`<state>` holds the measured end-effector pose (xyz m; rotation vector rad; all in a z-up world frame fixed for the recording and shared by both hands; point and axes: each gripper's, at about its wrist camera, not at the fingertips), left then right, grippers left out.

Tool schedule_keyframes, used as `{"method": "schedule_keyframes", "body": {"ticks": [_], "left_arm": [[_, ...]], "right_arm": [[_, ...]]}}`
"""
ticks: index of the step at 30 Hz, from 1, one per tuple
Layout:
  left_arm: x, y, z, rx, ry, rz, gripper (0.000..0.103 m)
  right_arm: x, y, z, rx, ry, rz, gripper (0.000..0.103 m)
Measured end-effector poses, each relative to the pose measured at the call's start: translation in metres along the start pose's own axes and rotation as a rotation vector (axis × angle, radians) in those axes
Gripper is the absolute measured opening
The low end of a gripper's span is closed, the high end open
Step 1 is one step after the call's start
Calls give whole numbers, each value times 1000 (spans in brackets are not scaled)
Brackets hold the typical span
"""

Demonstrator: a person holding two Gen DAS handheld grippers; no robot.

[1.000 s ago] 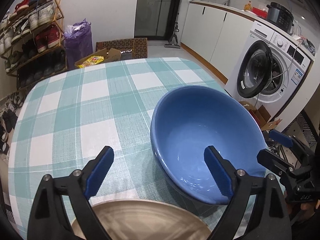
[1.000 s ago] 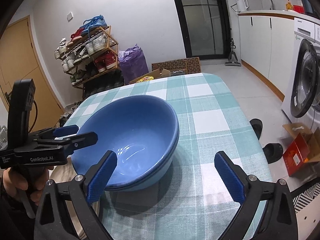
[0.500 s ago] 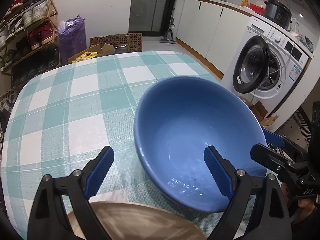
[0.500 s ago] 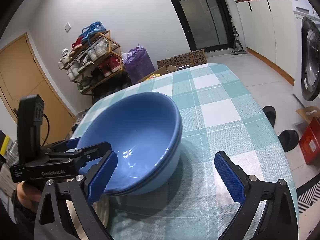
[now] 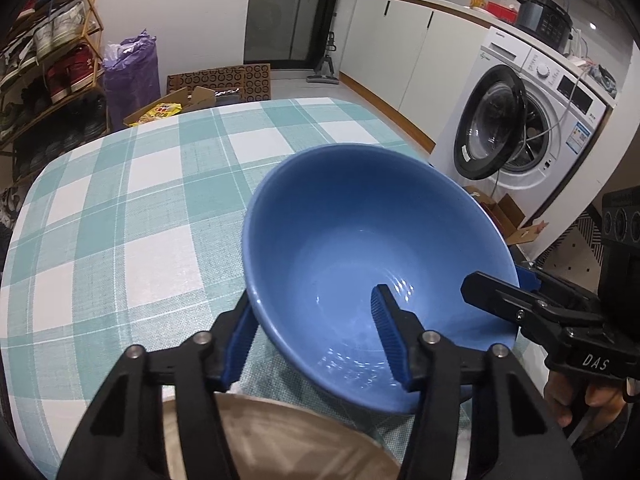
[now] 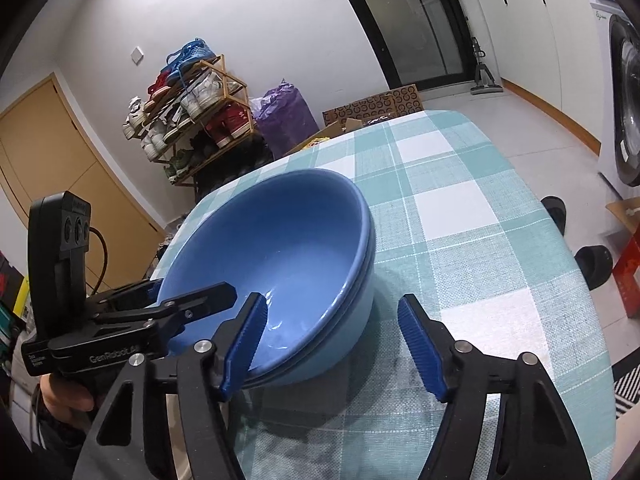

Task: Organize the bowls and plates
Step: 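Close both grippers on the rim of the stacked blue bowls, then lift the stacked blue bowls with both grippers over the cream plate stack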

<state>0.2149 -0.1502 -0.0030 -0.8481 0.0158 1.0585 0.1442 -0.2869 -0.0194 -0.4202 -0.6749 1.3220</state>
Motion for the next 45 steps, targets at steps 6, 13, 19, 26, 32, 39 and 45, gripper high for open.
{"method": "schedule_keyframes", "body": {"ticks": [6,13,19,26,32,39,45], "left_arm": [[1,1,2,1,-12,1,46],[-1,3,4,11,-25,-2,45],[0,3,5,12,-33,3,45],[-6,2,12,0,-46,-7,45],[-13,0,22,-18,-54,-21,45],[-22,-2,34,-38,-70,-33,45],[-27,-2,48,-60,-89,-40,45]], "right_arm": [[6,1,1,1,-23,17,55],[11,3,5,-10,9,37,50],[11,2,8,-11,-1,38,49],[13,1,13,-23,-1,43,49],[14,-1,25,-46,-9,43,49],[17,-1,41,-70,-19,50,49],[22,-2,56,-87,-35,59,49]]}}
Point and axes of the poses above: each gripper's, at about its wrist camera, not at the fingertips, and z roughly against the way its jaws point, x to its left, y to its underside, and after that the axes turned 15 degrees about y, right-handed
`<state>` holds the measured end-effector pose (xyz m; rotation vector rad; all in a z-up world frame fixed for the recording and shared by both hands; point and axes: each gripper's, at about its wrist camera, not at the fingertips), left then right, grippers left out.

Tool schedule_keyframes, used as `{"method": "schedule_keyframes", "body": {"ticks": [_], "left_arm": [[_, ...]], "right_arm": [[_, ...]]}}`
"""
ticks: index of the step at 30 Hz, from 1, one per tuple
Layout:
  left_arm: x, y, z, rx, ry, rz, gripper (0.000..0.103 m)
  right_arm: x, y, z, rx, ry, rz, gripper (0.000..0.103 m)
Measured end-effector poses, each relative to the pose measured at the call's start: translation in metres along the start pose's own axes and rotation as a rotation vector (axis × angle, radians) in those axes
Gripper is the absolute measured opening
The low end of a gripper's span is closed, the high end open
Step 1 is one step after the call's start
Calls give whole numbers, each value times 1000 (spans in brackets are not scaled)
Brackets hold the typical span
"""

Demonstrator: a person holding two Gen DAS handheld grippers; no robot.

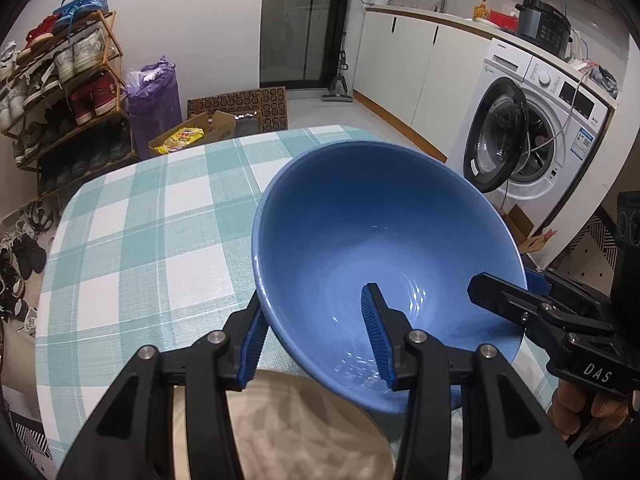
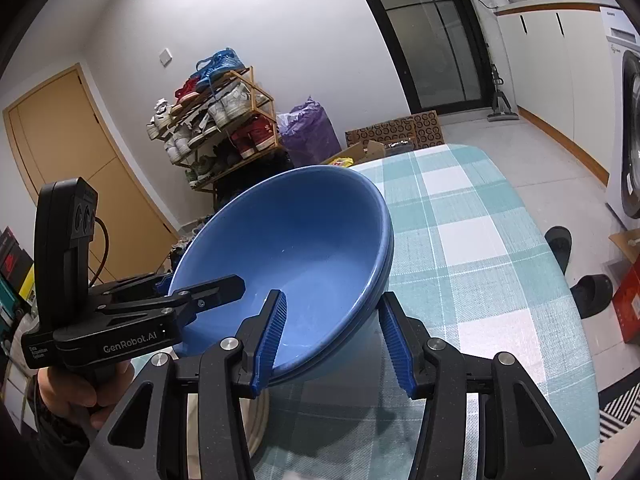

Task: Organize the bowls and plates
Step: 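Lift the stacked blue bowls with both grippers over the cream plate stack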

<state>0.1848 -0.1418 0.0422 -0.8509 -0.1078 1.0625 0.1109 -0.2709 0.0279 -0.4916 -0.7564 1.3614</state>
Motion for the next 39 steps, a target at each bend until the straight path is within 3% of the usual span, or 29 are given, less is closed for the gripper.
{"method": "schedule_keyframes", "body": {"ticks": [18,39], "left_arm": [[-1,8,40,-63,-41,-3,45],[19,38,88,-129,-102,47,45]], "right_arm": [[28,1,31,-21,-49,50,49],[76,18,39,3,-116,142,49]]}}
Point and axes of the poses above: each gripper's, at about its wrist camera, not at the fingertips, and z roughly against the way its jaws point, x to its left, y to its underside, and after that the axes turned 15 degrees about y, right-handed
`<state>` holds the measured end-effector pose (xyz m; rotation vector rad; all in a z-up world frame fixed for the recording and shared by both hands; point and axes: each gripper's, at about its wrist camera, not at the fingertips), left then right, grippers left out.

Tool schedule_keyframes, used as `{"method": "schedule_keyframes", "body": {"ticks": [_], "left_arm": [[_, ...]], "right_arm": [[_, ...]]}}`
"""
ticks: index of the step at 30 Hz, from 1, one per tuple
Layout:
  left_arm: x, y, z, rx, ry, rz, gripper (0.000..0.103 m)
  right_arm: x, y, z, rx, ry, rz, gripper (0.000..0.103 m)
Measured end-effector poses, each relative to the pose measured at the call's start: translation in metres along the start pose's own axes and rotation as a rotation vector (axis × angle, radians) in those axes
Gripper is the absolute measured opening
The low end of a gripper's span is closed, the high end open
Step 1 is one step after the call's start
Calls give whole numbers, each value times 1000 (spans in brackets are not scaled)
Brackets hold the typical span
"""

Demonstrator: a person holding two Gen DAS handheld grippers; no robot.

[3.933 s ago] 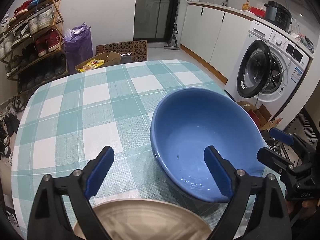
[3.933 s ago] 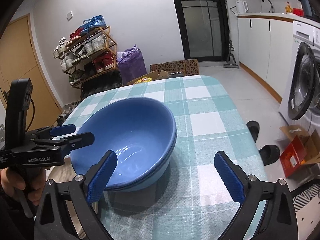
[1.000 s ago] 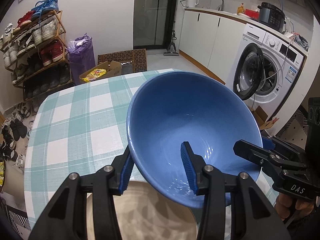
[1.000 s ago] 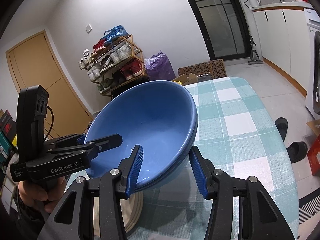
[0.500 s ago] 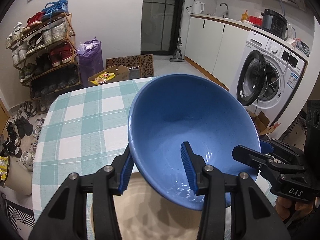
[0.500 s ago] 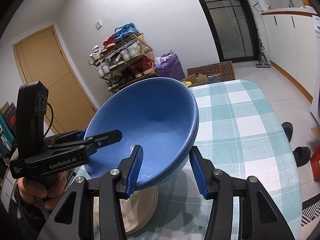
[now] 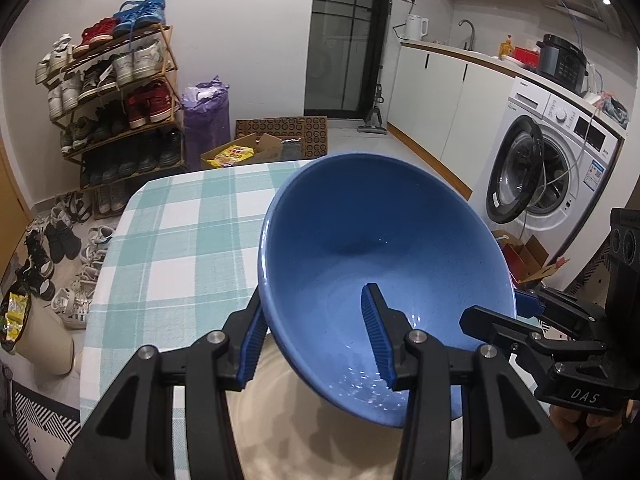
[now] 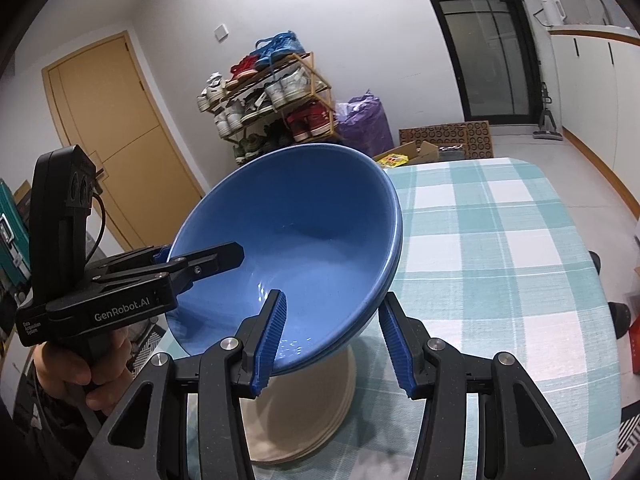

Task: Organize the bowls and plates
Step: 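Lift the stacked blue bowls with both grippers over the cream plate stack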

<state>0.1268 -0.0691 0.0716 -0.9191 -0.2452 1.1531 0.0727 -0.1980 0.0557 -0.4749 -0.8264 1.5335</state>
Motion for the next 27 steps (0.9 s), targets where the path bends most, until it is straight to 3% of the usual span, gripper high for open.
{"method": "schedule_keyframes", "body": {"ticks": [27], "left_arm": [[34,43,24,15,-32,89,45]], "right_arm": [[48,22,-14,72,-50,116,49]]}}
Point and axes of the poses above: each gripper's, at about its wrist camera, not at the fingertips, and z roughly against the way its jaws point, x to its left, y to its underside, and after that the axes turned 15 degrees about y, right-handed
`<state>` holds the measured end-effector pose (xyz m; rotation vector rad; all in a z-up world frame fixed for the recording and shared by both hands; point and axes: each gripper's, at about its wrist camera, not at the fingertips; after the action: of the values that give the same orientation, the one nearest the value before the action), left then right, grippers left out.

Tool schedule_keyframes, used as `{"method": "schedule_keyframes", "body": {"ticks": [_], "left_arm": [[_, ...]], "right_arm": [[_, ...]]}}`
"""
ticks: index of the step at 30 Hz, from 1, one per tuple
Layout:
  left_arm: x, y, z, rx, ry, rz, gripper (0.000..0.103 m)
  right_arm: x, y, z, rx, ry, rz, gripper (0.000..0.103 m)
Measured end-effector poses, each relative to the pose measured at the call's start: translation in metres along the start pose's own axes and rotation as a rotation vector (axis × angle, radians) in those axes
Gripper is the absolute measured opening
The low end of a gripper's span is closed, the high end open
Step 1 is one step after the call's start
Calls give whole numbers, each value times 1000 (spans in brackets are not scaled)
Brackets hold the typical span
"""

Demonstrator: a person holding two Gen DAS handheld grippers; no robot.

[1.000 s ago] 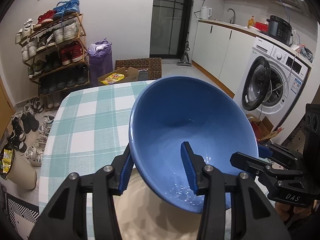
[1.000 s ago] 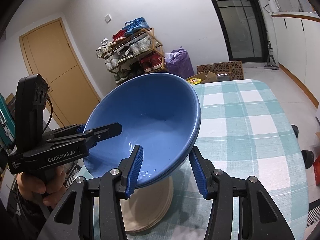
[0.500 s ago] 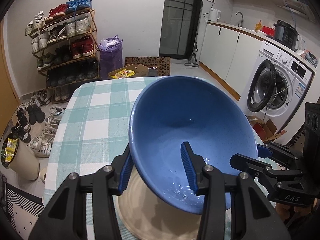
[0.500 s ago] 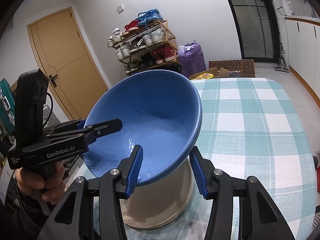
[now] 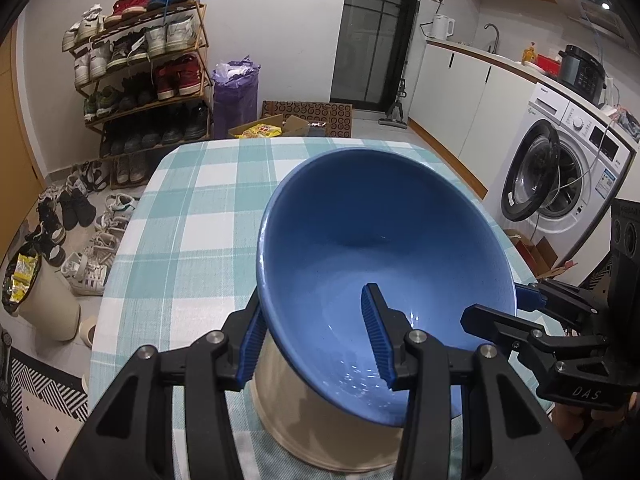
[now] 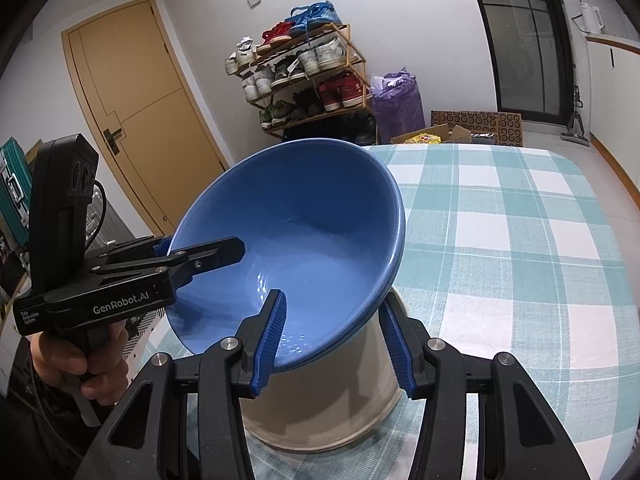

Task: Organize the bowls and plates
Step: 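Lift the stacked blue bowls with both grippers over the cream plate stack, then lower the stacked blue bowls onto the cream plates with both grippers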

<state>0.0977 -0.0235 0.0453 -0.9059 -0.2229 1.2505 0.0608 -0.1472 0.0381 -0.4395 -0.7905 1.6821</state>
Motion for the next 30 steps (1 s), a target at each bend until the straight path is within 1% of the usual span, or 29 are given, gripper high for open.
{"method": "schedule_keyframes", "body": {"ticks": [20,30], "left_arm": [[21,22,-12,69,-7,58,45],[25,23,-17,73,0,65,45]], "right_arm": [[15,13,-26,87,12,57,49],[13,12,-26,74,19,39,49]]}}
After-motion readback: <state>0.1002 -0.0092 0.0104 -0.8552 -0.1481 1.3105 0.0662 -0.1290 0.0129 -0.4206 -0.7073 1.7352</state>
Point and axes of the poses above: each gripper's, at about its wrist camera, not at the fingertips, and z roughly against the way its jaws point, x to its left, y to its underside, and after that the axes turned 15 degrees about y, right-handed
